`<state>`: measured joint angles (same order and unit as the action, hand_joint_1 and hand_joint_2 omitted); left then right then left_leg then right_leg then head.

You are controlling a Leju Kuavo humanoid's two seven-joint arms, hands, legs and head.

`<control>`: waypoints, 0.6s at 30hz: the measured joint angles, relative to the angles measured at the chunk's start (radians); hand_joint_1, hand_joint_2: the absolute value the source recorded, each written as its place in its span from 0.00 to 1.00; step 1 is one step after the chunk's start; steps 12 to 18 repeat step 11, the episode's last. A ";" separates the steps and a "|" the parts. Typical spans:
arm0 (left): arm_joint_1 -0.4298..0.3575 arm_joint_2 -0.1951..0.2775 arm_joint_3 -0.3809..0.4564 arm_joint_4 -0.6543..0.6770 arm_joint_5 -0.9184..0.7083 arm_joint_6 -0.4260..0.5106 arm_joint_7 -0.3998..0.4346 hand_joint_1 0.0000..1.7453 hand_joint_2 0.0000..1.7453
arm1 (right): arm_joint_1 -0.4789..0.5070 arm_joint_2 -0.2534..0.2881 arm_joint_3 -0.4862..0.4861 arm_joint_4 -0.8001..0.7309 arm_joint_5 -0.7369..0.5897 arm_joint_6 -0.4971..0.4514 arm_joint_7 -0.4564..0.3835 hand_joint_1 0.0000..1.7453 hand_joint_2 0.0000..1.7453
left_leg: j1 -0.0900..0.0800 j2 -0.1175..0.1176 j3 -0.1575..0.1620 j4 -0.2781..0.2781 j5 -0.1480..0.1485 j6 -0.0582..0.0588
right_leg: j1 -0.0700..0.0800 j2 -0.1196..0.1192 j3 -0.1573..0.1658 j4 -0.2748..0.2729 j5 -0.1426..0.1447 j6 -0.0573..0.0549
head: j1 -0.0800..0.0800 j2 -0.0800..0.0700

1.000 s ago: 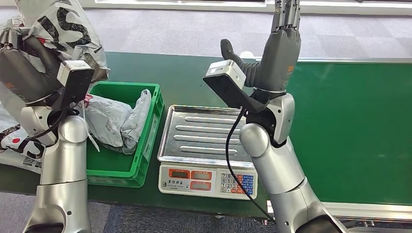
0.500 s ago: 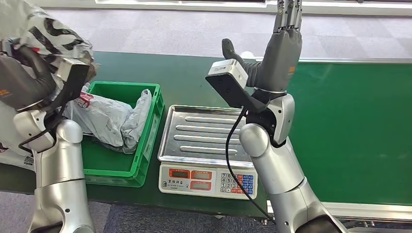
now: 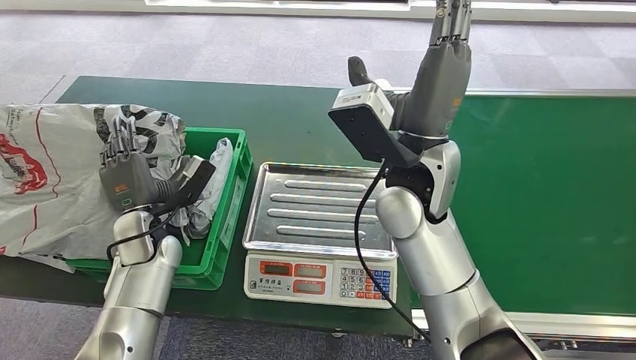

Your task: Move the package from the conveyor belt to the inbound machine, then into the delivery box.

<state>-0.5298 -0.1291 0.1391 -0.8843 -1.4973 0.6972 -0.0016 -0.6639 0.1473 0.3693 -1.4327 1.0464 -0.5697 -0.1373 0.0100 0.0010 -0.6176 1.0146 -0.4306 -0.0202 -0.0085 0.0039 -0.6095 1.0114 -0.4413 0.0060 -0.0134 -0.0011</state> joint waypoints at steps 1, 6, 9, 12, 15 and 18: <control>0.000 0.000 -0.004 0.009 0.000 0.000 0.001 0.00 0.00 | 0.000 -0.002 0.000 0.000 0.000 0.000 0.000 0.00 1.00 | 0.000 0.000 0.000 0.000 0.000 0.000 | 0.000 0.000 0.000 0.000 0.000 0.000 | 0.000 0.000; -0.001 0.002 -0.017 0.038 0.000 0.001 0.003 0.00 0.00 | 0.000 -0.007 0.001 0.000 -0.002 -0.001 0.000 0.00 1.00 | 0.000 0.000 0.000 0.000 0.000 0.000 | 0.000 0.000 0.000 0.000 0.000 0.000 | 0.000 0.000; -0.001 0.003 -0.020 0.047 0.001 0.001 0.004 0.00 0.00 | 0.000 -0.009 0.001 0.001 -0.004 -0.004 0.000 0.00 1.00 | 0.000 0.000 0.000 0.000 0.000 0.000 | 0.000 0.000 0.000 0.000 0.000 0.000 | 0.000 0.000; -0.001 0.004 -0.022 0.049 0.005 0.002 -0.002 0.00 0.00 | 0.000 -0.011 0.001 0.001 -0.007 -0.007 0.000 0.00 1.00 | 0.000 0.000 0.000 0.000 0.000 0.000 | 0.000 0.000 0.000 0.000 0.000 0.000 | 0.000 0.000; -0.001 0.004 -0.022 0.049 0.005 0.002 -0.002 0.00 0.00 | 0.000 -0.011 0.001 0.001 -0.007 -0.007 0.000 0.00 1.00 | 0.000 0.000 0.000 0.000 0.000 0.000 | 0.000 0.000 0.000 0.000 0.000 0.000 | 0.000 0.000; -0.001 0.004 -0.022 0.049 0.005 0.002 -0.002 0.00 0.00 | 0.000 -0.011 0.001 0.001 -0.007 -0.007 0.000 0.00 1.00 | 0.000 0.000 0.000 0.000 0.000 0.000 | 0.000 0.000 0.000 0.000 0.000 0.000 | 0.000 0.000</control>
